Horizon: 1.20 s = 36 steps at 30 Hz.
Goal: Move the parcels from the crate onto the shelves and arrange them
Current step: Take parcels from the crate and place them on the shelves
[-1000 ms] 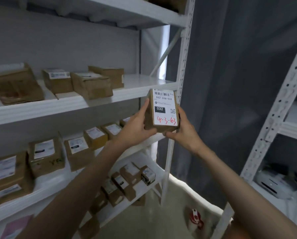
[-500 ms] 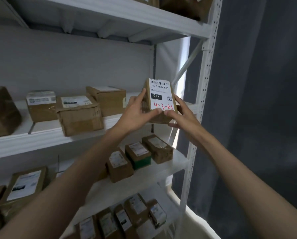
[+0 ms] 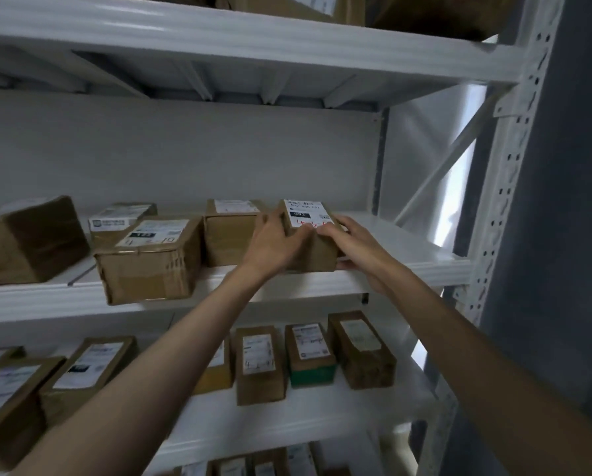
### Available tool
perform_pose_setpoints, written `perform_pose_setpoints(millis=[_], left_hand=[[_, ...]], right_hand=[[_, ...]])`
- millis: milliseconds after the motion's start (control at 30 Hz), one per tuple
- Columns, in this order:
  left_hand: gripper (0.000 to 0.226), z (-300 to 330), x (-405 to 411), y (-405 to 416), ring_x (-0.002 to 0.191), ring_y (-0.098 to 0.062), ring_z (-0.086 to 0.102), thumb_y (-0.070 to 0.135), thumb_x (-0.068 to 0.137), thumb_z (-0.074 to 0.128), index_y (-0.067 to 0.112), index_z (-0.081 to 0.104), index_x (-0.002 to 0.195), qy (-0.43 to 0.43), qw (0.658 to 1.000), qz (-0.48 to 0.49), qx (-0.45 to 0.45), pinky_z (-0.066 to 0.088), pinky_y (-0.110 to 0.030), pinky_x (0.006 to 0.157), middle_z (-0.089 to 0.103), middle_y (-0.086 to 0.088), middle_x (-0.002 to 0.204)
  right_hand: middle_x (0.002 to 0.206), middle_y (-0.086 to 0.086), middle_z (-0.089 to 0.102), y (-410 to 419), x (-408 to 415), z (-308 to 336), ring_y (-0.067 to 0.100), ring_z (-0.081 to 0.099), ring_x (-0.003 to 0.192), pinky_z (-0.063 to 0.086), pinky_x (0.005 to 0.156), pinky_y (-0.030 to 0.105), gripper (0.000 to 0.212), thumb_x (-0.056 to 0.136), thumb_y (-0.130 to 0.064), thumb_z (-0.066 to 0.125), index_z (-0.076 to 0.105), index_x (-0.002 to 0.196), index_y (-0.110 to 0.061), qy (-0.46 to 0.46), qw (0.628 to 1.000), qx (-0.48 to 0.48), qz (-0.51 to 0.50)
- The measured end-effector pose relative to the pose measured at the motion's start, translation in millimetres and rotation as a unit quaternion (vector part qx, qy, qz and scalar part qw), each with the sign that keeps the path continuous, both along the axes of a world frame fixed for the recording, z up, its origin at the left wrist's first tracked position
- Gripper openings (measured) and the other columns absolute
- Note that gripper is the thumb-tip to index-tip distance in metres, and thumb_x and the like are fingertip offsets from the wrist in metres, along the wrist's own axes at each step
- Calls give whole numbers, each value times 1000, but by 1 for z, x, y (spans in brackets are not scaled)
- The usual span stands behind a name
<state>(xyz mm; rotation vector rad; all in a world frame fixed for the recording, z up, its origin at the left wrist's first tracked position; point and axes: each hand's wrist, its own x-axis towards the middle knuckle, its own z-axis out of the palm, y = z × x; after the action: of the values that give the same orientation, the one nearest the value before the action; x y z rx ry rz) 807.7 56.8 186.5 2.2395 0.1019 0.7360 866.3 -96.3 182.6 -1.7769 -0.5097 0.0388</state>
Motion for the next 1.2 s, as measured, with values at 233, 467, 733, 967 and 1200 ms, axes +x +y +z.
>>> perform_pose_setpoints(millis=[233,467,733,967,1200], left_hand=[[54,3,2,-12,111,-28,60,49,91,57,14,47,131,35,996,81,11,50,-42,94,65,-10,118],[50,14,-11,-12,106,-26,61,43,87,67,13,55,124,103,987,109,63,52,-40,92,65,-6,116],[77,20,-81,-11,115,-30,57,32,79,79,10,40,142,189,950,120,218,50,-40,95,57,-11,132],[82,-22,-177,-10,124,-27,51,33,79,79,20,35,147,232,933,71,267,45,-38,100,51,-7,140],[77,-96,-324,48,127,-28,50,35,78,78,23,40,144,324,906,100,256,44,-39,102,49,-7,144]], right_hand=[[115,2,62,6,19,3,19,63,103,58,86,40,49,89,-52,59,49,129,-26,26,999,-28,35],[137,3,53,1,17,11,23,59,112,57,85,38,70,89,-59,58,40,145,-22,-9,992,-128,19],[129,8,52,-47,-35,27,24,58,97,58,80,40,77,79,-44,76,39,139,-12,-151,908,-390,-32],[123,4,54,-23,-137,-8,22,54,101,52,89,39,58,82,-34,78,47,129,-20,-194,845,-496,39],[130,7,54,55,-263,-79,26,56,107,52,90,42,62,82,-35,76,47,134,-20,-220,794,-539,176]])
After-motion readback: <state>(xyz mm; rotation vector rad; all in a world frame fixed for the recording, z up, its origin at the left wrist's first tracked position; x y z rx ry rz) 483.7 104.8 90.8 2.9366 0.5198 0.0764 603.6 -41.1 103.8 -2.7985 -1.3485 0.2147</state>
